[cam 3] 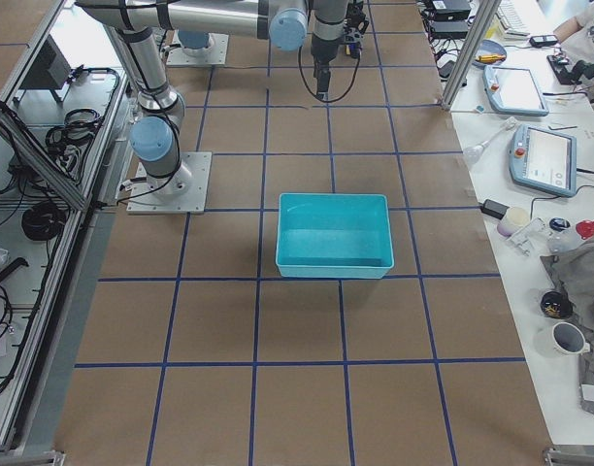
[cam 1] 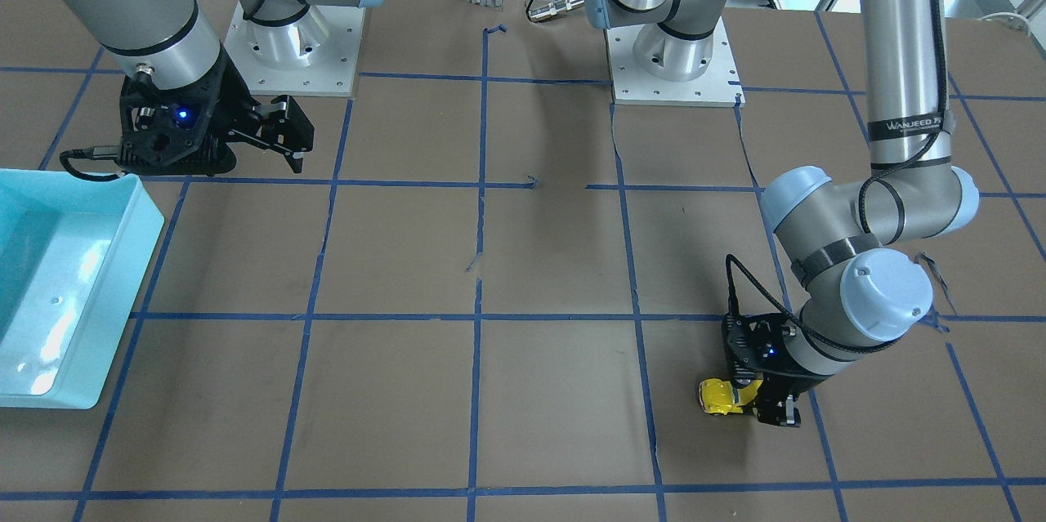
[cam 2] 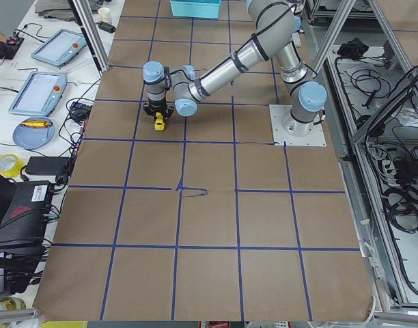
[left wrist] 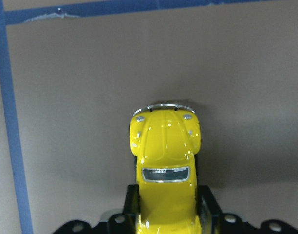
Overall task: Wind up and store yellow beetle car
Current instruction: 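Close the left gripper on the yellow car and hold it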
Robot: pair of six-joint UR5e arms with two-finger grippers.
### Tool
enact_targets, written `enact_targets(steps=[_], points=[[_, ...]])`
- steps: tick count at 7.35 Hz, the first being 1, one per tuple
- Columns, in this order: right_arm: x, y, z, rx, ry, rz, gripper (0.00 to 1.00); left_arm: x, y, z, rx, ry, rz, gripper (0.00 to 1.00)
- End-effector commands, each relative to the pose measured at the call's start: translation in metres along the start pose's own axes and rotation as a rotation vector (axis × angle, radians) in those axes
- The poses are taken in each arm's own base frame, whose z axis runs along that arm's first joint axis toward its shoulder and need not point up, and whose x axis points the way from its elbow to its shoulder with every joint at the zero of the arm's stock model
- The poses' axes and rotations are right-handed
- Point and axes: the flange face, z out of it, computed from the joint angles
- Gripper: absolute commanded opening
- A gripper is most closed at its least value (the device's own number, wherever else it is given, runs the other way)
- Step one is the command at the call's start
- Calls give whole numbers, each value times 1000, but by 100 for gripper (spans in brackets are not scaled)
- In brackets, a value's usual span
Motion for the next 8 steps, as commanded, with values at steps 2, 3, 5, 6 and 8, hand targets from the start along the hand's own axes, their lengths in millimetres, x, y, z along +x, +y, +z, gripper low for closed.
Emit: enact_targets(steps=[2,3,5,6,8], points=[[0,0,1,-2,-2,-1,100,0,2,0,-2,-1,4,0],[0,0,0,0,-2,-1,100,0,7,1,-3,-3,6,0],[0,0,0,1,-3,-1,100,3,24,1,-2,-1,3,0],[0,0,0,1,-5,0,100,3,26,0,-6,-1,7,0],[0,0,0,1,-3,-1,100,3,27,-1,-19,2,8,0]])
